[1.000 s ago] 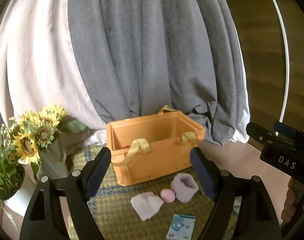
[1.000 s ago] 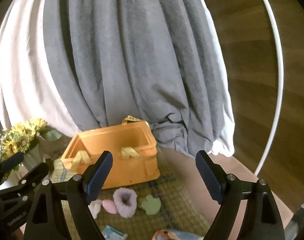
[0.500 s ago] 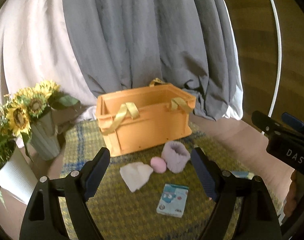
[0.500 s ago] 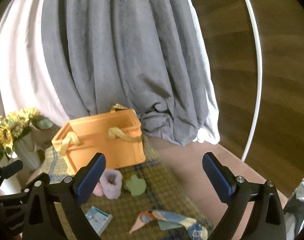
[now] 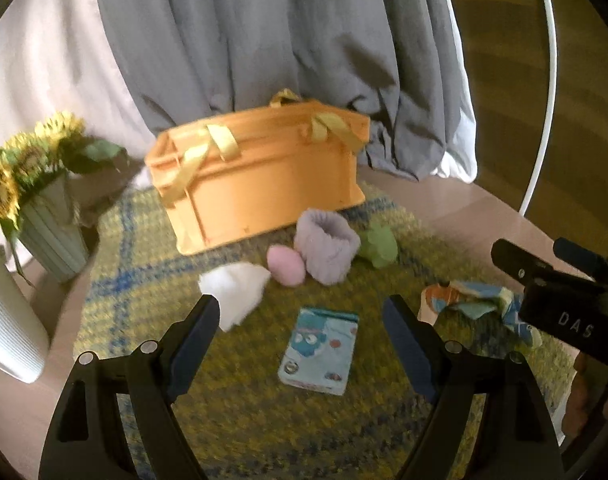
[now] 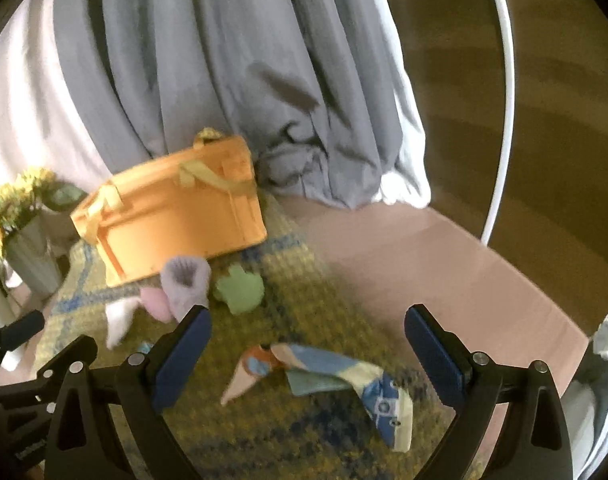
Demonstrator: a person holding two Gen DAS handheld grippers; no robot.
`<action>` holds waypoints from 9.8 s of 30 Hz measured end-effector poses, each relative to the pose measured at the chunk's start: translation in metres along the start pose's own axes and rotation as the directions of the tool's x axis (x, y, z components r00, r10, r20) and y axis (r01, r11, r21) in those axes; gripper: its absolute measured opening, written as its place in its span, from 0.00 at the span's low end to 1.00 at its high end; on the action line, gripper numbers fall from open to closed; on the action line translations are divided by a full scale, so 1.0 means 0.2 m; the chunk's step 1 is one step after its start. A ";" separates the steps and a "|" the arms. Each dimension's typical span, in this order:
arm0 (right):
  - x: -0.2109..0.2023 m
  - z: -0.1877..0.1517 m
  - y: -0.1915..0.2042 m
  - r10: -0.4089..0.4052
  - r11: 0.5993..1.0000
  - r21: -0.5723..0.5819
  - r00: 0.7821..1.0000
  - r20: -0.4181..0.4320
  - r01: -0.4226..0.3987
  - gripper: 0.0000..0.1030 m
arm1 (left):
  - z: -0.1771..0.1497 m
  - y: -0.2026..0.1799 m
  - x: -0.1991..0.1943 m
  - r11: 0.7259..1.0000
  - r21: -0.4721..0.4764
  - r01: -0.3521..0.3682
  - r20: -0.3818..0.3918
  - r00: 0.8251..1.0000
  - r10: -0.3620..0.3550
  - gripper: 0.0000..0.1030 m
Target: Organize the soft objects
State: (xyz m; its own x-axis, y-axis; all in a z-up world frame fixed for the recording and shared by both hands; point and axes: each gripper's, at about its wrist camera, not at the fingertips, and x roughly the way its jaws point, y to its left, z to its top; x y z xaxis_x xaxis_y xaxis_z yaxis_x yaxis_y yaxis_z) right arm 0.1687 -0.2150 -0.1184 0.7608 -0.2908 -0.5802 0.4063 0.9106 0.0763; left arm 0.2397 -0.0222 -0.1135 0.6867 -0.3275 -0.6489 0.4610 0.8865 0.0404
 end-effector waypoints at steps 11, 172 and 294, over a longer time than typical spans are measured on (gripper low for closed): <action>0.23 -0.14 -0.07 -0.022 1.000 -0.001 0.987 -0.160 0.022 0.90 | -0.09 -0.05 0.23 1.000 -0.009 0.020 -0.112 0.994 -0.021 0.81; 0.76 1.00 0.63 0.282 0.940 -0.211 0.959 0.040 -0.267 0.71 | 0.94 0.53 0.44 0.983 -0.069 -0.171 0.194 0.964 0.181 0.79; 0.52 0.25 0.33 0.203 0.937 -0.235 0.952 -0.231 -0.257 0.53 | 0.16 0.15 0.39 0.994 -0.047 -0.102 -0.058 0.993 0.099 0.48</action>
State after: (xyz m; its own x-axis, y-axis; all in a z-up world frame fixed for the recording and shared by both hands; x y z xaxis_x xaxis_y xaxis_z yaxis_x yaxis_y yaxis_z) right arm 0.2997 -0.2004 -0.1333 0.6892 -0.0243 -0.7242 0.0663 0.9974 0.0296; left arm 0.3247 -0.0306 -0.1391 0.6956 -0.2183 -0.6844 0.3613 0.9298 0.0706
